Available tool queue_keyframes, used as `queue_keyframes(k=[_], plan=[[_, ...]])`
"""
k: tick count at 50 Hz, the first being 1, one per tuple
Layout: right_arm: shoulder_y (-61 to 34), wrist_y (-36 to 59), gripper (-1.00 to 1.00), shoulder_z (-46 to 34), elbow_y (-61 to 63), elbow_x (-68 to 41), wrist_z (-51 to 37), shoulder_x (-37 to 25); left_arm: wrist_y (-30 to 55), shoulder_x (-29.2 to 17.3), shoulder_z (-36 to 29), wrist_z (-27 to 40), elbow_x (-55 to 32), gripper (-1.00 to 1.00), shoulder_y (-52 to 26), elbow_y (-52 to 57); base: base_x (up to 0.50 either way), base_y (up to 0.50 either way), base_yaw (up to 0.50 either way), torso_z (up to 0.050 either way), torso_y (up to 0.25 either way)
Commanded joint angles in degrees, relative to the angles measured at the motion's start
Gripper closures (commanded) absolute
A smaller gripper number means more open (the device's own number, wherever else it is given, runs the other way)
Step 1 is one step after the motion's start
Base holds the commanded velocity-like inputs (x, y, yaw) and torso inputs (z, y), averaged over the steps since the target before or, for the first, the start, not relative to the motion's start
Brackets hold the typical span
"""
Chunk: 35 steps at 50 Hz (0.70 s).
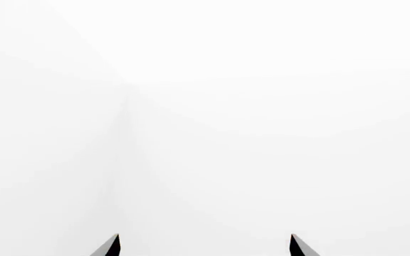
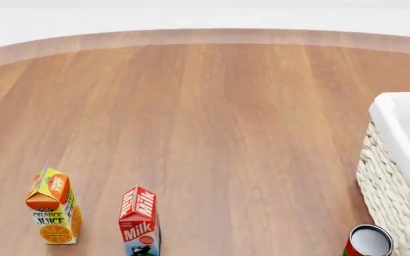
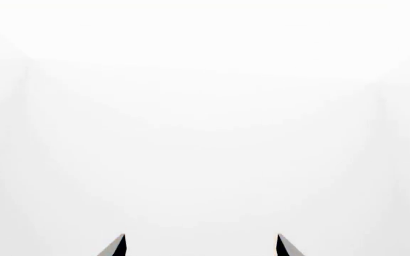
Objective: Pick the milk and place it in the basket.
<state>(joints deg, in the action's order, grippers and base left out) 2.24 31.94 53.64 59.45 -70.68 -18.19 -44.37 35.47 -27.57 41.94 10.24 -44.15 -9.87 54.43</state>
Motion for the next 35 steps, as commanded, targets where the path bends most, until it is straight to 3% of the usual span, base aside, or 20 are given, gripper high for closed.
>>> queue_keyframes(k=[1, 35], plan=[[1.11, -1.36, -1.00, 0.74, -0.34, 2.10, 0.79, 0.61, -0.68, 0.90, 0.76, -1.10, 1.65, -1.00, 0.29, -0.23, 0.50, 0.00, 0.00, 0.000, 0.000], [4.04, -4.87, -1.00, -1.51, -0.58, 4.77, 0.56, 0.18, -1.87, 0.54, 0.66, -0.61, 1.44, -1.00, 1.50, -0.34, 0.50, 0.00, 0.00, 0.000, 0.002]])
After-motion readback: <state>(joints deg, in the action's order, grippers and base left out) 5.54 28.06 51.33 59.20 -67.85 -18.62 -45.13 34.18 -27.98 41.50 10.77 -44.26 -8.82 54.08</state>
